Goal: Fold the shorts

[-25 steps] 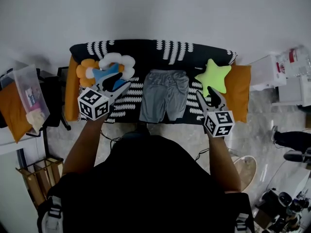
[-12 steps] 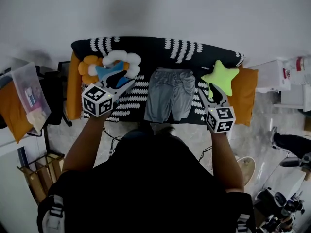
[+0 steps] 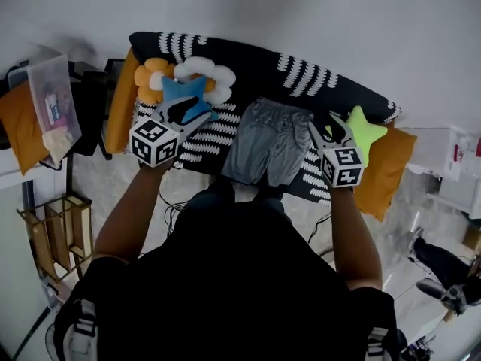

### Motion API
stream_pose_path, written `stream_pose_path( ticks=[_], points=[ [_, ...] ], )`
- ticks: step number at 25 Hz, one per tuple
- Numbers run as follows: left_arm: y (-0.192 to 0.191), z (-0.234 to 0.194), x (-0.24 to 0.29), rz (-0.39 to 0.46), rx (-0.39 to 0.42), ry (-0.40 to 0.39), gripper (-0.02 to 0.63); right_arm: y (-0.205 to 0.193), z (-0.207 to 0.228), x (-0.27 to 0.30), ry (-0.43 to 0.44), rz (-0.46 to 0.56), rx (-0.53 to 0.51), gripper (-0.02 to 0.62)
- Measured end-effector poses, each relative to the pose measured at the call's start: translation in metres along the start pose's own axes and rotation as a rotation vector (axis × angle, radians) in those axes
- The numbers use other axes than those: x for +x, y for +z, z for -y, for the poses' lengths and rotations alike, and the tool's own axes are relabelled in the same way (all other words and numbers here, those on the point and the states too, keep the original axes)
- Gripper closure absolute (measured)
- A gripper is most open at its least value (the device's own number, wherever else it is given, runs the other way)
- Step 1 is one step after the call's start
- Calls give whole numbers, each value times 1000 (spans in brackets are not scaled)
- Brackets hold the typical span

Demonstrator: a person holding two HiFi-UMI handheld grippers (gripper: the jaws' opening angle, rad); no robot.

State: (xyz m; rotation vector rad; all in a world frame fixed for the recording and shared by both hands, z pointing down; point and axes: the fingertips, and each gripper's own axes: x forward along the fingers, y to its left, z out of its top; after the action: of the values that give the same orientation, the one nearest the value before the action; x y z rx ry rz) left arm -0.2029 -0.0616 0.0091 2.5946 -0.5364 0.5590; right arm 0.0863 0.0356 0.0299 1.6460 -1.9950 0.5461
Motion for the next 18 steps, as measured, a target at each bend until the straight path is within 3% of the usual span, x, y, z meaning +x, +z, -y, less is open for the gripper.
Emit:
stream_pose_path(
  ticks=[6,18],
  points=[
    [-12,-7,24,-6,-61,87,383,-8,23,43,98,-38,-80,373],
    [-92,-30,57,-63,-191,188,382,-77,30,133,233,-210,-347,373]
  ],
)
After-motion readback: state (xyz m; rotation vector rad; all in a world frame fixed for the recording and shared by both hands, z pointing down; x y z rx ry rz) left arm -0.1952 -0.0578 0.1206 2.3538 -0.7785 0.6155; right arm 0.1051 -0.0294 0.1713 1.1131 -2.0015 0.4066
